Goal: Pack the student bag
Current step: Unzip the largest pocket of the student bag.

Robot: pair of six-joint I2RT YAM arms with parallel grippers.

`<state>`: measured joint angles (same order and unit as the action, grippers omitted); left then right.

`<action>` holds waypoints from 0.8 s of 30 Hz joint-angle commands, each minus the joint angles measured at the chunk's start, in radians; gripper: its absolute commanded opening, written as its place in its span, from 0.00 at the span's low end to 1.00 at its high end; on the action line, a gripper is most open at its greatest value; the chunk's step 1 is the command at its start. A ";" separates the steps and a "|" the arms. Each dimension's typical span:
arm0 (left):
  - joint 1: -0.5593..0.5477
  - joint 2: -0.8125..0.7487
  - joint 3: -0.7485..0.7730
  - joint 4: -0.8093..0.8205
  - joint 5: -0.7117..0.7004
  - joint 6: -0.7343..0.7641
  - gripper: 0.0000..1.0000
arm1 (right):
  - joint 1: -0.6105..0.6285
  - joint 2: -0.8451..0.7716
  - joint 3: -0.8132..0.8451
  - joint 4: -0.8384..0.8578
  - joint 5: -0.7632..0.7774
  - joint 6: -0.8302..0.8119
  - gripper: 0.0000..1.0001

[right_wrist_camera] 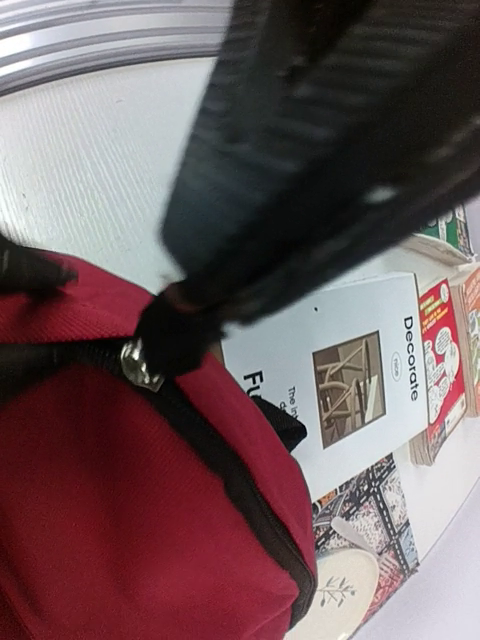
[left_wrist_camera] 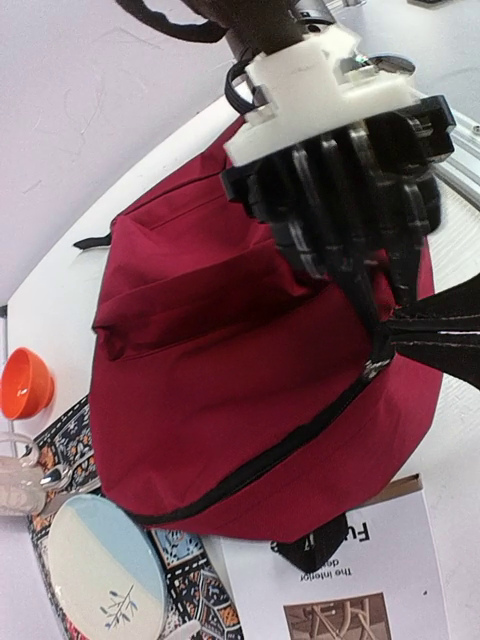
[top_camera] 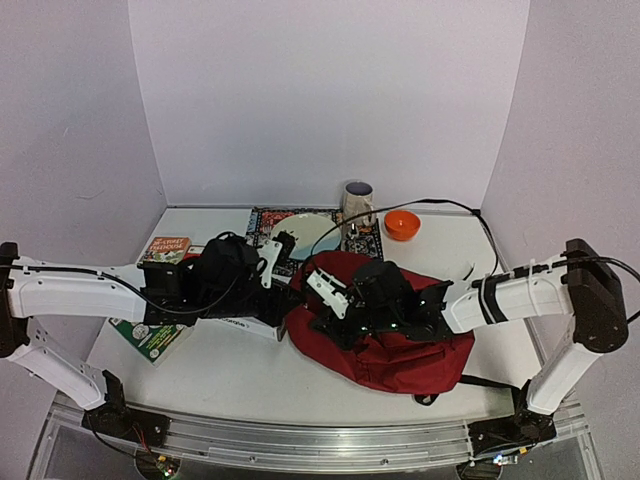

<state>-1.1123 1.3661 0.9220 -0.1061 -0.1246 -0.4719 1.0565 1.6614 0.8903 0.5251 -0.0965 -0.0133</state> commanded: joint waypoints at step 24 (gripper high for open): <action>0.324 0.214 0.130 0.046 -0.060 0.090 0.00 | 0.016 -0.571 -0.195 -0.356 -0.110 -0.124 0.00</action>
<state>-0.8604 1.5403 1.0159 -0.0865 -0.1029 -0.4119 1.0584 1.1852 0.7207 0.2432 -0.1556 -0.1187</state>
